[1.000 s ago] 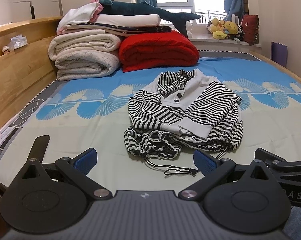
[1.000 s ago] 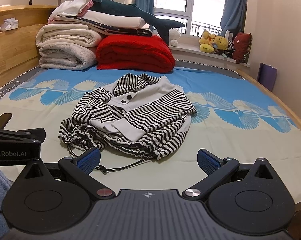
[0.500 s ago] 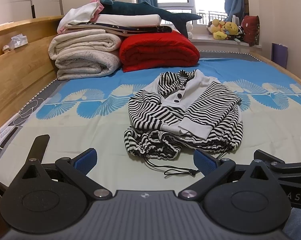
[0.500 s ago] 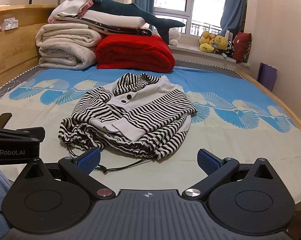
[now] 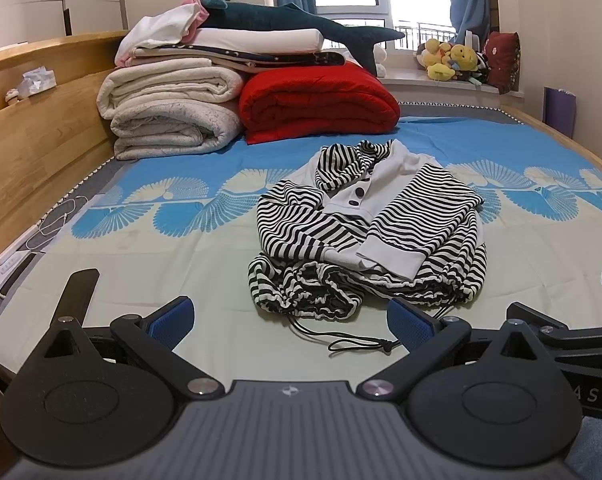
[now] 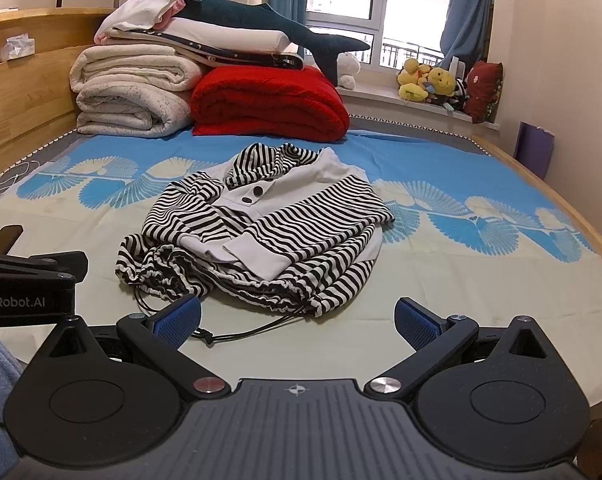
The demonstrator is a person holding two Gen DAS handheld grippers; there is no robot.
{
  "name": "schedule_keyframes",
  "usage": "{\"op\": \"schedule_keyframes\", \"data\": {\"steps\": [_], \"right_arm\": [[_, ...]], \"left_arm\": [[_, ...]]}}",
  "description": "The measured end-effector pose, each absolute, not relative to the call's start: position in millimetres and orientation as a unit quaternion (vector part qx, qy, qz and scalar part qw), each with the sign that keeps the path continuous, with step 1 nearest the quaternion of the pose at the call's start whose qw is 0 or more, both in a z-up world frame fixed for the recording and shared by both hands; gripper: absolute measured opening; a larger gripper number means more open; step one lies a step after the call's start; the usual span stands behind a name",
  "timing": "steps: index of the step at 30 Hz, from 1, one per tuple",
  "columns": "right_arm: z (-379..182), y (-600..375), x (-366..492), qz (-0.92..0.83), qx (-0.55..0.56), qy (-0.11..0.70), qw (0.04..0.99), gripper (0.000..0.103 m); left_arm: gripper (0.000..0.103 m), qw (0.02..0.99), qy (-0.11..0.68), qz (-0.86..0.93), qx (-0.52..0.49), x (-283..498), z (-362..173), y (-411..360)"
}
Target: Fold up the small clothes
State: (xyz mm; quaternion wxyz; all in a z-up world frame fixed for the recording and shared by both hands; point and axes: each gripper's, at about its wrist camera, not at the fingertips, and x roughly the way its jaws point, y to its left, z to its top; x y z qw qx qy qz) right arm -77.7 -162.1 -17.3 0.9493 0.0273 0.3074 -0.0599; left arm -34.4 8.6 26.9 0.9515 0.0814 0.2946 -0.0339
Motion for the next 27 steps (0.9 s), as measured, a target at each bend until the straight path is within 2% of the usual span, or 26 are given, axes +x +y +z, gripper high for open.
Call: {"op": "schedule_keyframes", "data": {"steps": [19,27], "right_arm": [[-23,-160,-69,-0.051,0.032,0.322,0.945,0.102],[-34,-169,-46,-0.035,0.037,0.348,0.936,0.102]], "left_arm": [[0.103,0.949,0.304,-0.031,0.079,-24,21,10],[0.103,0.941,0.326,-0.032,0.085,7,6,8]]}}
